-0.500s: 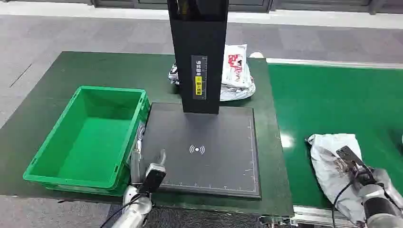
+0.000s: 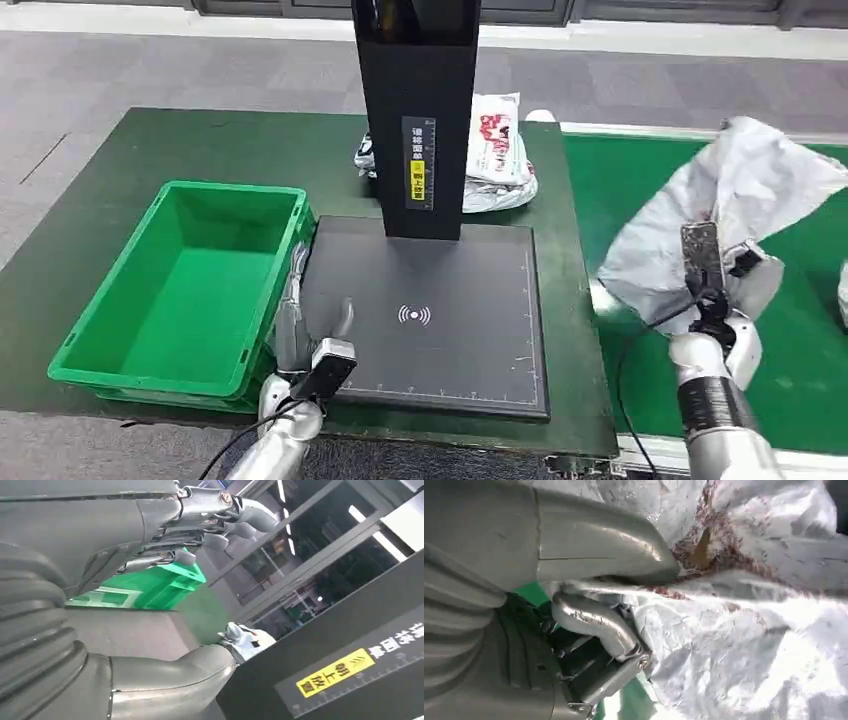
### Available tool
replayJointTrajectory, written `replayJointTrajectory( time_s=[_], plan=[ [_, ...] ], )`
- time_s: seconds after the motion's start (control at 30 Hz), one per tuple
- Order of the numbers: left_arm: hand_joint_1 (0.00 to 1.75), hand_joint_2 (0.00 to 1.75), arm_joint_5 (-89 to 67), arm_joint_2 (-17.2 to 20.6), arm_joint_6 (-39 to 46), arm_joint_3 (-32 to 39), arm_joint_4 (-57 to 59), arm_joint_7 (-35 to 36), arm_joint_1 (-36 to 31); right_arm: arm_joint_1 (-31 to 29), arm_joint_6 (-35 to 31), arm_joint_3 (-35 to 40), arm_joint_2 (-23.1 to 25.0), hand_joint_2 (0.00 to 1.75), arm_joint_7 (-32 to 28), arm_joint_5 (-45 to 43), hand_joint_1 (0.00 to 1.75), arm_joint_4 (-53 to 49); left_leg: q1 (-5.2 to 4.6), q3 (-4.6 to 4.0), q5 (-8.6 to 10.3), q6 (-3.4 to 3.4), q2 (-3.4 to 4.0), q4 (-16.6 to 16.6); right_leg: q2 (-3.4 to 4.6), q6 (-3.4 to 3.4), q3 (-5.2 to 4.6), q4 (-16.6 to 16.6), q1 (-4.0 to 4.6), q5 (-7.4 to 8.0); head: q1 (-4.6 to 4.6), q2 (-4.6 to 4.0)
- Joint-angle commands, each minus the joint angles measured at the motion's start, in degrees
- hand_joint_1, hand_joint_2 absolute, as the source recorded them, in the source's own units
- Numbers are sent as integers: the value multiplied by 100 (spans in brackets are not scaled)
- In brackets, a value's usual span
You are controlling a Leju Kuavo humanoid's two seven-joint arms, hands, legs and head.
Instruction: Moved the parcel from conveyor to table for the left to box.
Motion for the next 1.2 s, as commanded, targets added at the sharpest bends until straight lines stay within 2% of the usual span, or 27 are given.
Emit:
replayJointTrajectory(
  time_s=[0.03, 0.17, 0.23, 0.3, 0.4, 0.47, 0.57, 0.67, 0.73, 0.77, 0.87, 0.9, 0.97, 1.07, 1.2],
  plan=[
    [0, 175, 39, 97, -38, -265, 120, -49, -379, 357, 109, 2493, 674, 175, -491, -404, 175, -1474, 7, 9, 3, -3, 31, -12, 44, -9, -1, -15, 7, 16, 2, 0],
    [0, 175, 56, 0, -15, -395, 258, -58, -545, 516, 726, 3588, 981, 175, -390, -449, 175, -1306, 8, 0, -1, -5, 25, -3, 31, -8, -6, -3, 8, 8, 2, 0],
    [0, 175, 72, -66, 28, -428, 348, -77, -567, 575, 795, 3858, 1153, 175, -390, -408, 175, -1120, 8, 6, 2, -6, 21, -8, 25, -8, -2, -5, 8, 6, 0, 0],
    [0, 175, 123, -85, 29, -522, 397, -77, -607, 505, 1148, 4085, 1253, 175, -468, -714, 175, -1063, 10, 8, 2, -7, 12, -8, 16, -7, 3, -7, 11, 3, 0, 0],
    [0, 175, 131, -83, 18, -546, 412, -77, -619, 448, 1220, 4117, 1215, 175, -421, -786, 175, -1130, 12, 4, 5, -7, 2, -8, 10, -6, 1, -8, 12, 3, 0, 0],
    [0, 175, 274, -58, -86, -796, 586, -77, -788, 557, 1845, 4163, 1115, 175, -402, -1262, 175, -1338, 11, 1, 7, -5, -2, -8, 5, -5, 2, -9, 10, 3, 0, 0],
    [0, 175, 346, -98, -137, -1011, 814, -77, -1019, 721, 2269, 4261, 1035, 175, -304, -1509, 175, -1184, 13, -3, 13, -4, -28, -9, -19, -5, 9, -15, 12, 3, 2, 0],
    [0, 175, 350, -112, -137, -1022, 824, -77, -1045, 744, 2272, 4267, 1039, 175, -315, -1519, 175, -1137, 9, -1, 10, -5, -18, -9, -11, -5, 7, -16, 9, 3, 2, 0],
    [0, 175, 378, -114, -165, -1062, 897, -77, -1107, 652, 2398, 4279, 1110, 175, -87, -1473, 175, -895, 7, -5, 8, -5, -13, -5, -8, -4, 3, -11, 7, 3, 2, 0],
    [0, 175, 371, -123, -156, -1098, 941, -52, -1163, 619, 2166, 4158, 1211, 175, 50, -1335, 2, -776, 8, 1, 10, -5, -11, -11, -2, -6, 7, -17, 7, 6, 2, 0],
    [0, 175, 306, -141, -118, -1169, 1025, 72, -1231, 819, 1489, 3543, 1332, 175, 222, -1033, 0, -871, 10, 2, 12, -7, -8, -15, 4, -9, 5, -18, 10, 9, 0, 0],
    [0, 175, 334, -142, -92, -1164, 1033, 45, -1212, 979, 1100, 3321, 1303, 0, 208, -815, 0, -1051, 7, -2, 11, -6, -19, -10, -11, -7, 4, -12, 7, 3, 2, 0],
    [0, 175, 349, -127, -71, -1193, 1092, 41, -1198, 1218, 936, 3032, 1279, 0, 66, -906, 0, -1355, 7, -1, 10, -5, -27, -10, -21, -4, 7, -15, 7, 1, 0, 0],
    [0, 175, 352, -125, -66, -1196, 1098, 37, -1193, 1241, 933, 3013, 1263, 0, 57, -907, 0, -1382, 8, 2, 9, -4, -24, -12, -15, -4, 10, -19, 9, 2, 0, 0],
    [0, 175, 338, -122, -74, -1223, 1226, 39, -1233, 1462, 485, 2708, 1338, 0, -168, -918, 0, -1719, 4, -7, 5, -4, -9, -4, -3, -3, -6, -6, 4, 1, 2, 0]
  ],
)
